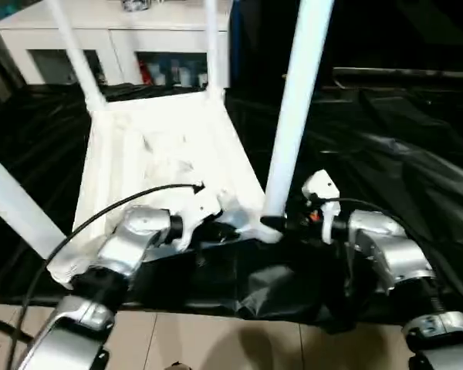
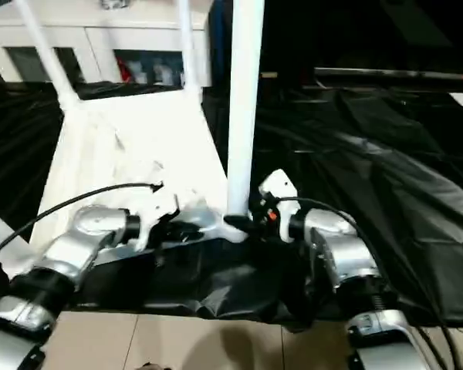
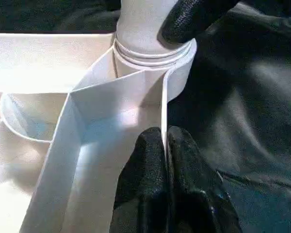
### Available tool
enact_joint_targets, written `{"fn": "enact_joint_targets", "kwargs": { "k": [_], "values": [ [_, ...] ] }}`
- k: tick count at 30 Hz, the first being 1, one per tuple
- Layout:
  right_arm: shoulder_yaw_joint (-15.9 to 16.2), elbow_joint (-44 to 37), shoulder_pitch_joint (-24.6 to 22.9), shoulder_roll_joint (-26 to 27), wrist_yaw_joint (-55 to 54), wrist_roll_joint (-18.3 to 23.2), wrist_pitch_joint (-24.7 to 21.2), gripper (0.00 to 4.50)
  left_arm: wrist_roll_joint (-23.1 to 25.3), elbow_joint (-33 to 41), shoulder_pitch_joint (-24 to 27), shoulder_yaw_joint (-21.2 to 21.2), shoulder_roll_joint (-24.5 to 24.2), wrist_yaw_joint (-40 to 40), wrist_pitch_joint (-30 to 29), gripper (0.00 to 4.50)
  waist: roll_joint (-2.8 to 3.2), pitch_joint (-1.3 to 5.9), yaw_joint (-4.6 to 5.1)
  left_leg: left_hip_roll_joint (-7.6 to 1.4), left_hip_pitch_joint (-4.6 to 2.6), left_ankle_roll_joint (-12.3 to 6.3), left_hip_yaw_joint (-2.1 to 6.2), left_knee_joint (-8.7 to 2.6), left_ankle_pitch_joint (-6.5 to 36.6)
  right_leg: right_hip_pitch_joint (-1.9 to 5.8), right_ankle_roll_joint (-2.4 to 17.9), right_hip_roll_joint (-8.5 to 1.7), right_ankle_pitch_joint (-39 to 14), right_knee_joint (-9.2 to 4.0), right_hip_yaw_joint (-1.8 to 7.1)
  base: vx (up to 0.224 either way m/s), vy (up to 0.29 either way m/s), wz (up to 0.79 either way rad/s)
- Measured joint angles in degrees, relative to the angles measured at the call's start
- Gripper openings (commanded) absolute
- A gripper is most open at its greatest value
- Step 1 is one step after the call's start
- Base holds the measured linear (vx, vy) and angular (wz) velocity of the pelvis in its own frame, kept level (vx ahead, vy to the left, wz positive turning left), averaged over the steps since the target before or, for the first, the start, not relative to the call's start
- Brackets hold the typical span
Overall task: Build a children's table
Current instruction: Rotate leg to tighten
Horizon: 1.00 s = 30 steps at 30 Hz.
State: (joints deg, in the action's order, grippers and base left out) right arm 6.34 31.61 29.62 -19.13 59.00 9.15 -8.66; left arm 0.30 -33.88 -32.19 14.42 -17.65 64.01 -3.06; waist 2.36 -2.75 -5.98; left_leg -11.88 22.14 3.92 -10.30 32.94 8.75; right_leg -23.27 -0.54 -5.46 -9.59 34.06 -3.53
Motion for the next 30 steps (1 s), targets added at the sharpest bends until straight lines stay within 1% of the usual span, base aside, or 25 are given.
{"fn": "enact_joint_targets", "kwargs": {
  "k": [3, 4, 8, 10, 16, 22, 24, 27, 29, 30],
  "values": [
    [0.7, 0.0, 0.04, -0.73, 1.9, -0.01, -0.1, 3.07, -0.12, 0.5, 0.22, 0.02, -0.24, 0.96, -0.36, 0.0, -0.01, 0.0, -0.34, 0.0, 0.0, 0.0, -0.04, 0.02, 0.0, 0.0, -0.02, -0.01, -0.03, 0.0, 0.02, 0.0, 0.0, 0.0],
    [0.8, 0.0, 0.05, -0.74, 2.18, -0.02, -0.11, 2.82, -0.14, 0.59, 0.25, 0.02, -0.29, 1.1, -0.4, 0.0, -0.01, -0.01, -0.39, 0.0, 0.0, 0.0, -0.05, 0.02, 0.0, 0.0, -0.02, -0.01, -0.03, 0.01, 0.02, 0.0, 0.0, 0.0],
    [0.85, 0.01, 0.09, -0.54, 2.78, 0.0, -0.13, 2.68, -0.26, 1.02, 0.46, 0.02, -0.48, 1.33, -0.69, 0.0, -0.04, -0.03, -0.42, -0.01, -0.01, 0.0, -0.06, 0.03, 0.0, -0.01, -0.02, -0.01, -0.04, 0.01, 0.03, 0.0, 0.0, 0.0],
    [0.85, 0.04, 0.15, -0.47, 2.8, 0.02, -0.12, 2.37, -0.36, 1.12, 0.48, 0.02, -0.51, 1.33, -0.82, 0.0, -0.05, -0.03, -0.42, -0.01, 0.0, 0.0, -0.06, 0.03, 0.0, -0.01, -0.02, -0.01, -0.04, 0.01, 0.04, 0.0, 0.0, 0.0],
    [0.85, 0.02, 0.22, -0.47, 3.27, 0.03, 0.12, 2.2, -0.49, 1.63, 0.66, 0.0, -0.62, 1.35, -1.5, 0.0, -0.06, -0.03, -0.42, -0.01, 0.0, 0.0, -0.06, 0.05, 0.0, -0.01, -0.02, -0.01, -0.04, 0.02, 0.04, 0.0, 0.0, 0.0],
    [0.7, -0.89, -0.53, -0.01, 1.77, 0.02, -0.23, 2.18, -0.53, 1.67, 0.71, -0.02, -0.61, 1.01, -1.93, 0.0, -0.06, -0.03, -0.4, -0.01, -0.02, 0.0, -0.06, 0.06, 0.0, -0.01, -0.02, -0.01, -0.04, 0.04, 0.04, 0.0, 0.0, 0.0],
    [-0.63, -0.34, -0.56, 2.3, -4.2, -0.44, -0.38, 2.17, 0.51, 0.42, -0.12, -0.29, 0.89, -2.98, -2.06, 0.0, -0.11, -0.03, -0.15, -0.01, -0.08, 0.0, -0.06, 0.1, 0.0, 0.01, 0.0, 0.0, -0.01, 0.1, 0.07, 0.0, 0.0, 0.0],
    [-3.85, 1.71, -0.23, 6.46, -16.33, -1.22, -0.15, 2.16, 2.48, -2.79, -2.43, -0.52, 4.31, -10.04, -2.86, 0.0, -0.16, 0.0, 0.87, 0.01, -0.14, 0.01, -0.06, 0.11, 0.0, 0.02, 0.02, -0.01, 0.05, 0.1, 0.1, 0.0, 0.0, 0.0],
    [-5.89, 2.79, 0.41, 9.61, -25.38, -2.24, -0.13, 2.15, 4.03, -5.34, -4.4, -0.51, 7.21, -15.66, -3.54, 0.0, -0.19, 0.01, 1.05, 0.01, -0.17, 0.01, -0.04, 0.08, 0.0, 0.02, -0.17, 0.0, -0.04, 0.09, 0.09, 0.0, 0.0, 0.0],
    [-6.11, 2.91, 0.51, 10.33, -28.02, -2.43, -0.14, 2.14, 4.38, -5.91, -4.87, -0.51, 8.16, -17.48, -4.06, 0.0, -0.21, 0.02, 1.05, 0.01, -0.17, 0.01, -0.03, 0.07, 0.0, 0.02, -0.18, 0.0, -0.05, 0.08, 0.08, 0.0, 0.0, 0.0]
  ]
}}
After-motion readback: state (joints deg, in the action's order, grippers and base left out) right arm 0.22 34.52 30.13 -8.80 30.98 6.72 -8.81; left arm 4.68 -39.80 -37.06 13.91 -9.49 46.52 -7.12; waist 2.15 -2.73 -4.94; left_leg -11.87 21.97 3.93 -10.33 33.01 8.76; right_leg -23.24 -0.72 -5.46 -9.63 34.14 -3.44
